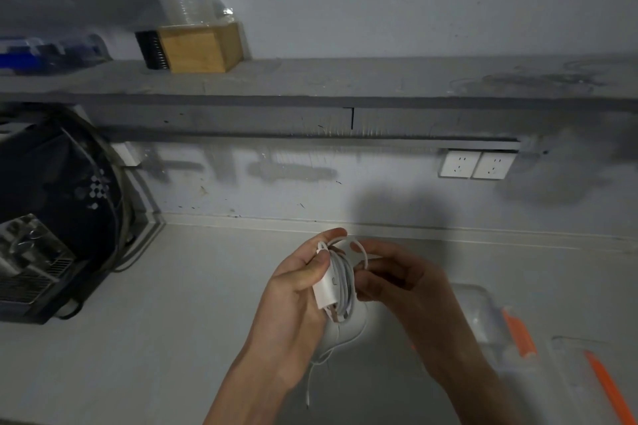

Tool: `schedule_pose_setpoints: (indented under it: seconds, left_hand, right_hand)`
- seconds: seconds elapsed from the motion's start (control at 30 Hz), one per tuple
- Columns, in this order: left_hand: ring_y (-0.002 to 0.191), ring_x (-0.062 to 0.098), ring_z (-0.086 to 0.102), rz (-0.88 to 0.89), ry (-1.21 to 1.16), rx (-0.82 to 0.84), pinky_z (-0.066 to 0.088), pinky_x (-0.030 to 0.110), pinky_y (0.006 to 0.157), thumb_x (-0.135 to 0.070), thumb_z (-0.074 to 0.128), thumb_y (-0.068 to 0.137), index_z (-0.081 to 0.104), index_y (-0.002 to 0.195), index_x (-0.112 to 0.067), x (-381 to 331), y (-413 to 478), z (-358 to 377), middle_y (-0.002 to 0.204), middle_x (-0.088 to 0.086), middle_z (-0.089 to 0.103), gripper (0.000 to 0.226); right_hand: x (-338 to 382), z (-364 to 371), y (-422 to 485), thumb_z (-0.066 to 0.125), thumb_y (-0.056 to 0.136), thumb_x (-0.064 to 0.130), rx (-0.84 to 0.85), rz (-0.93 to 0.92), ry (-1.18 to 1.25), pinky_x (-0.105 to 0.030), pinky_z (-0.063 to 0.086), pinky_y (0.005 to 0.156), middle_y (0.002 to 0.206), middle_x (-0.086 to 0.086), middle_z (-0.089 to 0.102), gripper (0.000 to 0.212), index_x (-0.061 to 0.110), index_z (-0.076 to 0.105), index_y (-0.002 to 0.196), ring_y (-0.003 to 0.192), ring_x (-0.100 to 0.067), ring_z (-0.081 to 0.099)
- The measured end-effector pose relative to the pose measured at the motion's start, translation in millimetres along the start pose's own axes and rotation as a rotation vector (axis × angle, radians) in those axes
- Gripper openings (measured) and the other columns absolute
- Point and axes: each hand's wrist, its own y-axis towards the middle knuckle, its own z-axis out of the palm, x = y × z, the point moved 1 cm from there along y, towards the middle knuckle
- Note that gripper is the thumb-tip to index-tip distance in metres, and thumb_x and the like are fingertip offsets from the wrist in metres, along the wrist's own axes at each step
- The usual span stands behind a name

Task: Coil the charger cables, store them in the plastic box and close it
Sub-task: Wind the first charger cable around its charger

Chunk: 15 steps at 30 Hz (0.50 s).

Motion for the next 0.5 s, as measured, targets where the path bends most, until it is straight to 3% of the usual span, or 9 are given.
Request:
schedule_pose_setpoints:
  seconds: [0.17, 0.27, 0.33, 0.4, 0.5]
  left_hand:
    - [0.087, 0.027, 0.062, -0.03, 0.0, -0.044, 0.046, 0.035, 0.078, -0.007, 0.046, 0.091, 0.063, 0.116, -0.006, 3.2, -0.5, 1.2, 0.102, 0.016, 0.068, 0.03]
    - [0.102, 0.036, 0.061, -0.076, -0.016, 0.004, 0.041, 0.042, 0.093, -0.007, 0.045, 0.093, 0.057, 0.123, 0.0, 1.9, -2.8, 2.7, 0.114, 0.026, 0.065, 0.033]
    - [0.108, 0.039, 0.055, -0.08, -0.016, 0.024, 0.034, 0.046, 0.098, -0.008, 0.044, 0.095, 0.053, 0.128, 0.003, 1.7, -5.5, 2.4, 0.108, 0.028, 0.065, 0.036]
    - [0.092, 0.029, 0.057, -0.058, -0.027, 0.022, 0.037, 0.04, 0.09, -0.008, 0.042, 0.096, 0.057, 0.125, 0.001, 0.7, -8.1, -0.1, 0.084, 0.01, 0.066, 0.034]
    - [0.071, 0.017, 0.058, -0.017, -0.021, 0.037, 0.04, 0.033, 0.075, -0.007, 0.041, 0.096, 0.061, 0.119, 0.0, -0.5, -11.5, 3.7, 0.075, 0.003, 0.062, 0.031]
  right_hand:
    - [-8.7, 4.4, -5.3, 0.067, 0.074, -0.014, -0.012, -0.014, 0.038, -0.018, 0.051, 0.064, 0.064, -0.005, 0.072, 0.034, 0.017, 0.075, 0.087, 0.061, -0.012, 0.064]
    - [-12.7, 6.0, -5.8, 0.076, 0.07, 0.004, 0.008, -0.058, 0.017, -0.029, 0.052, 0.073, 0.07, -0.008, 0.074, 0.031, 0.024, 0.074, 0.095, 0.07, -0.019, 0.066]
    - [-14.9, 3.9, -4.2, 0.076, 0.066, 0.017, 0.027, -0.077, -0.041, -0.036, 0.045, 0.073, 0.066, -0.004, 0.072, 0.039, 0.029, 0.072, 0.102, 0.068, -0.017, 0.062]
    - [-16.1, 3.2, -2.0, 0.075, 0.065, 0.01, 0.062, -0.066, -0.041, -0.03, 0.047, 0.072, 0.061, 0.0, 0.07, 0.047, 0.033, 0.07, 0.106, 0.065, -0.012, 0.06]
    - [-11.7, 4.8, 1.5, 0.076, 0.065, -0.001, 0.133, -0.033, 0.044, -0.019, 0.053, 0.07, 0.058, 0.002, 0.068, 0.051, 0.028, 0.071, 0.106, 0.059, -0.008, 0.063]
